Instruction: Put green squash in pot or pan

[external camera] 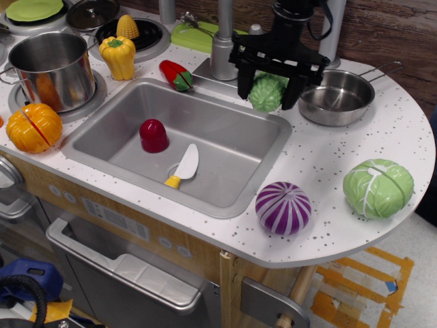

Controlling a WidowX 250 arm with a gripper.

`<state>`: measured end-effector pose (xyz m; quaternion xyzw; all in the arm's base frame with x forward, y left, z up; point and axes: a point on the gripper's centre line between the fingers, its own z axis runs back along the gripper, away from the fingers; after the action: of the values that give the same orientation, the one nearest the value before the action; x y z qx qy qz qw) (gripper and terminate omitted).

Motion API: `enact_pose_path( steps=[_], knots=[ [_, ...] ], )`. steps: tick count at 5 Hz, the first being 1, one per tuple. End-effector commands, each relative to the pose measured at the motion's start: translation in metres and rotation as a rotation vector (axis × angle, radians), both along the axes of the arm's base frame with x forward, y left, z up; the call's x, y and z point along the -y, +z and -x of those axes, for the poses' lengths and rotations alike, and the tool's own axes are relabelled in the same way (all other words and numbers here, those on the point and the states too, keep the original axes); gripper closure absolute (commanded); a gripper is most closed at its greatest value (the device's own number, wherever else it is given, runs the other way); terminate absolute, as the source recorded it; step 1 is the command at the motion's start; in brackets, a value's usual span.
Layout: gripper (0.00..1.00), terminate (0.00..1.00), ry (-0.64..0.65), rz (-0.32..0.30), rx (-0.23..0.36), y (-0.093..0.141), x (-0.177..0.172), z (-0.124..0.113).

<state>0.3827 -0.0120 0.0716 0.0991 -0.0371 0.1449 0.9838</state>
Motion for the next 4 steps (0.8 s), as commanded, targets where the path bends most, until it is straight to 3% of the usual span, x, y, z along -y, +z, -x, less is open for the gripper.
enact_pose_path(
  steps=[1, 2, 3, 4],
  knots=[
    [1.00, 0.00, -0.066, 0.038, 0.143, 0.039, 0.022, -0.036],
    [1.00, 0.00, -0.110, 0.078, 0.154, 0.032, 0.036, -0.064],
    [0.00, 0.00, -0.150, 0.104, 0.172, 0.018, 0.041, -0.079],
    [0.00, 0.00, -0.169, 0.123, 0.188, 0.013, 0.042, -0.076]
  ],
)
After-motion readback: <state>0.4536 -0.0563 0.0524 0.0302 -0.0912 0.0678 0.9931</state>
